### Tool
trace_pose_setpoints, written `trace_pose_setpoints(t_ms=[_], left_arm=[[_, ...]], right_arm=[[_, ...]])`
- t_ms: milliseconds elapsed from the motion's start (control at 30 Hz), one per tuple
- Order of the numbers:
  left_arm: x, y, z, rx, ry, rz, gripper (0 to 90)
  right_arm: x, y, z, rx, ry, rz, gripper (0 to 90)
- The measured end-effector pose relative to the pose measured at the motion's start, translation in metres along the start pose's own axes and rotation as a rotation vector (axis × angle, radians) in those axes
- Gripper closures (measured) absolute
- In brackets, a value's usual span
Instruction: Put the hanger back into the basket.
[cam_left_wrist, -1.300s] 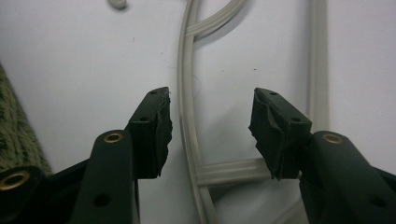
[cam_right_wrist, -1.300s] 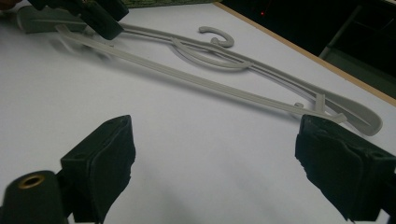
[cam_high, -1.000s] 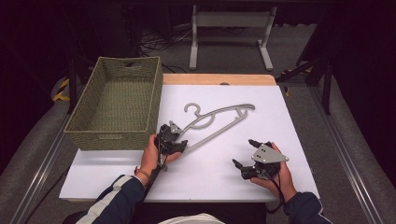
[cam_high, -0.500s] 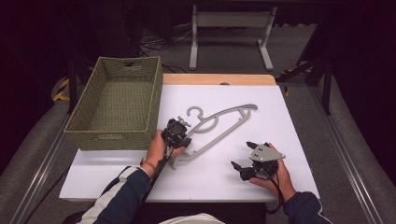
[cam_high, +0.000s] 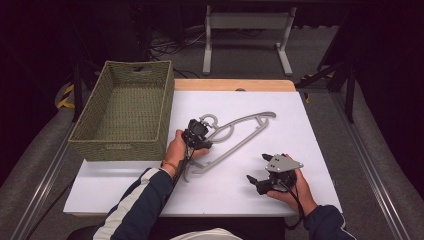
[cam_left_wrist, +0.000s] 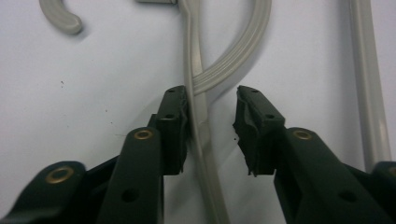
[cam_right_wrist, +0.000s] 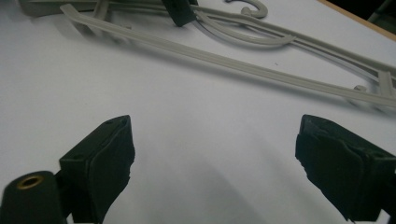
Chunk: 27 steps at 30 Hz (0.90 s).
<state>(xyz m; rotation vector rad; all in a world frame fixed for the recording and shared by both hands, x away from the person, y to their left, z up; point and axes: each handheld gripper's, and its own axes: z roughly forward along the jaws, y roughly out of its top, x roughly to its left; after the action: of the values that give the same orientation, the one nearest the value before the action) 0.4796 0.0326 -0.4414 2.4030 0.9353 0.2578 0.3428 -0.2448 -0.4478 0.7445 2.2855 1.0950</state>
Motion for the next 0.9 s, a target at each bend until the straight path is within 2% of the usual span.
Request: trace_pose_setpoints(t_ms=[100,200,267,400,433,533,633,733,767,800,900], left_arm=[[-0.003,0.0,0.0,-0.004,0.009,0.018,78.1],[-0.005,0.0,0.001,-0.015,0.024,0.036,78.4],[-0.004,-0.001,0.001,-0.015,0.011,0.035,78.5],[-0.004,0.0,0.0,-0.011,0.005,0.057,80.7],[-0.003,0.0,-0.001,-0.001,-0.027,0.063,81.1],[-0.004,0.0,-0.003,0.016,-0.04,0.073,80.9],[-0.002,0.004,-0.004,0.06,-0.069,0.086,80.4],[-0.003,0.008,-0.003,0.093,-0.071,0.096,78.2],[-0.003,0.009,-0.003,0.105,-0.07,0.117,76.9],[-0.004,0.01,-0.003,0.11,-0.064,0.119,76.2],[-0.001,0.015,-0.002,0.138,-0.091,0.115,75.1]], right_arm=[[0.0,0.0,0.0,0.004,0.001,-0.003,12.2],[0.0,0.0,0.0,0.003,0.001,0.0,12.2],[-0.001,0.0,0.0,0.006,-0.001,0.005,12.3],[-0.003,-0.001,-0.002,0.002,0.003,0.017,12.4],[-0.004,-0.001,-0.003,-0.001,0.003,0.02,12.4],[-0.006,-0.002,-0.004,-0.003,0.006,0.032,12.4],[-0.008,-0.002,-0.003,-0.001,0.01,0.043,12.5],[-0.007,-0.002,-0.003,0.005,0.013,0.035,12.4],[-0.006,-0.001,-0.003,0.006,0.015,0.034,12.4],[-0.006,-0.001,-0.003,0.008,0.02,0.032,12.4],[-0.006,-0.002,-0.001,0.032,0.031,0.03,12.3]])
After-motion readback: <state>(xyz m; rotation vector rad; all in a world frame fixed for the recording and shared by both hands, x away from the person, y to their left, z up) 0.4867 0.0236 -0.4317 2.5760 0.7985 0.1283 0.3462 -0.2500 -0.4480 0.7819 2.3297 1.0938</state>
